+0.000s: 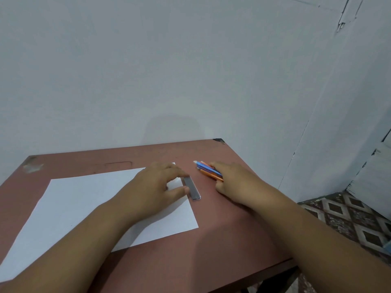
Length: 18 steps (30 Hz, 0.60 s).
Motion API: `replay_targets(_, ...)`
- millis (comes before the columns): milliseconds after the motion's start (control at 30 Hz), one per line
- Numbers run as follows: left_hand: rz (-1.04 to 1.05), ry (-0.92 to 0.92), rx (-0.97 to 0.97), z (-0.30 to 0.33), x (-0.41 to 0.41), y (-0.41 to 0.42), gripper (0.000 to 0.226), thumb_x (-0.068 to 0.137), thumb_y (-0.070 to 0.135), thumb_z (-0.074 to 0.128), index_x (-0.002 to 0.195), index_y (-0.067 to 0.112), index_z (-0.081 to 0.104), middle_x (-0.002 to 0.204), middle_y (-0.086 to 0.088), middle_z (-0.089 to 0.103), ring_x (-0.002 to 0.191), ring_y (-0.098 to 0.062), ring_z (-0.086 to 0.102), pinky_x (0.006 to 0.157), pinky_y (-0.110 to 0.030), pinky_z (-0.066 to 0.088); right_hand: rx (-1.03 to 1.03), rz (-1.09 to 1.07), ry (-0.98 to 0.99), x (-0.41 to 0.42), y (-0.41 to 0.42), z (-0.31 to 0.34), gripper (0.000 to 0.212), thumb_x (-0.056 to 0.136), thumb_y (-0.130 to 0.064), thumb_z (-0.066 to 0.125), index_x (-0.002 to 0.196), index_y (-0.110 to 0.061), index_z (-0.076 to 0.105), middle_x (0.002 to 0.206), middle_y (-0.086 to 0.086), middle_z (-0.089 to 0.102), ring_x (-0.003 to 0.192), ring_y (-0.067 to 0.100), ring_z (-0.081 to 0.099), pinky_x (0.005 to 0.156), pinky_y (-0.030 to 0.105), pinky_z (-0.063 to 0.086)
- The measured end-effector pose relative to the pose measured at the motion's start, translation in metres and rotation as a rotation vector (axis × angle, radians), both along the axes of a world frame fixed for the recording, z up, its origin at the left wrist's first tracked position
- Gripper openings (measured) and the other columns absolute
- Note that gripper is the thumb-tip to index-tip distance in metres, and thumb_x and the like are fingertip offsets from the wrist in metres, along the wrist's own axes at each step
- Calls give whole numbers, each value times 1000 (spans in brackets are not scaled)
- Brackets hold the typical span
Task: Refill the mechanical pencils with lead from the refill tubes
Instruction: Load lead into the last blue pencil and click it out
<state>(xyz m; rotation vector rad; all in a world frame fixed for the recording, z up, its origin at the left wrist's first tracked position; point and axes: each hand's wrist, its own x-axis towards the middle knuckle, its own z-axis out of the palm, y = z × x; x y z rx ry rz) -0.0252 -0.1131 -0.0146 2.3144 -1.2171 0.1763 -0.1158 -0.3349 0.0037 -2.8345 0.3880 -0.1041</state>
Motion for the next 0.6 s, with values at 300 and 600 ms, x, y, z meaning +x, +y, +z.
replay_targets(300,71,41,99,22,-1,17,48,91,59,59,137,45,52,143,25,46,127,-3,43,103,-26,41,25,8,-30,3,14,-2,44,88,-15,55,130,-29,58,110,1,63,89,19,59,69,28,49)
replay_targets(600,119,18,114,21,7,68,44,89,60,59,132,51,52,130,31,51,120,4,45,103,-27,42,134,-36,-3,11,24,8,76,85,-16,63,154,-38,40,133,-5,59,88,12,50,56,15,32)
